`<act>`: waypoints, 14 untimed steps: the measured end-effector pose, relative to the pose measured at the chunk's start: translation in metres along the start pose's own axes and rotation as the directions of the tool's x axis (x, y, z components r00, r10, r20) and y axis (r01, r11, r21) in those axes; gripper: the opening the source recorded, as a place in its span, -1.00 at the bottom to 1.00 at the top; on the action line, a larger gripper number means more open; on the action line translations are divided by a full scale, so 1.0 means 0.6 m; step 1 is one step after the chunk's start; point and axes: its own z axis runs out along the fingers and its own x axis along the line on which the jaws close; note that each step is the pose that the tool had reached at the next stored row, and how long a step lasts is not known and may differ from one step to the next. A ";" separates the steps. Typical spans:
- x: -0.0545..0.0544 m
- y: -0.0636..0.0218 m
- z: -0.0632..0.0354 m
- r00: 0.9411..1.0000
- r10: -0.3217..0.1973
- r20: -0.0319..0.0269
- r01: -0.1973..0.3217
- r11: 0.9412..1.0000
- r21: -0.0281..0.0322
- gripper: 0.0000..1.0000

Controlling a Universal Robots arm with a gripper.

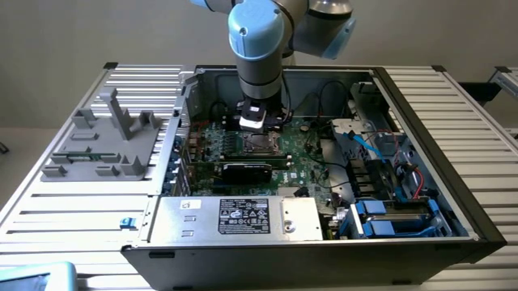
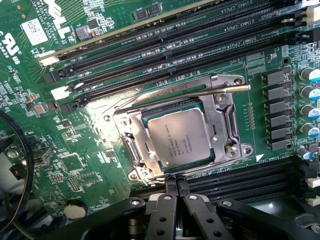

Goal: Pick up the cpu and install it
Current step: 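Install the first cpu locking lever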

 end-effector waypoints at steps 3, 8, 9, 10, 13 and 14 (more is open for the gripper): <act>0.001 0.000 0.000 1.000 0.000 0.000 0.000 1.000 0.001 -0.76; 0.002 -0.001 0.000 1.000 0.000 0.001 0.000 1.000 0.004 -0.76; 0.002 -0.001 0.000 1.000 0.000 0.001 0.000 1.000 0.004 -0.76; 0.002 -0.001 0.000 1.000 0.000 0.001 0.000 1.000 0.004 -0.76; 0.002 -0.001 0.000 1.000 0.000 0.001 0.000 1.000 0.005 -0.76; 0.002 -0.001 0.000 1.000 0.001 0.001 -0.001 1.000 0.005 -0.76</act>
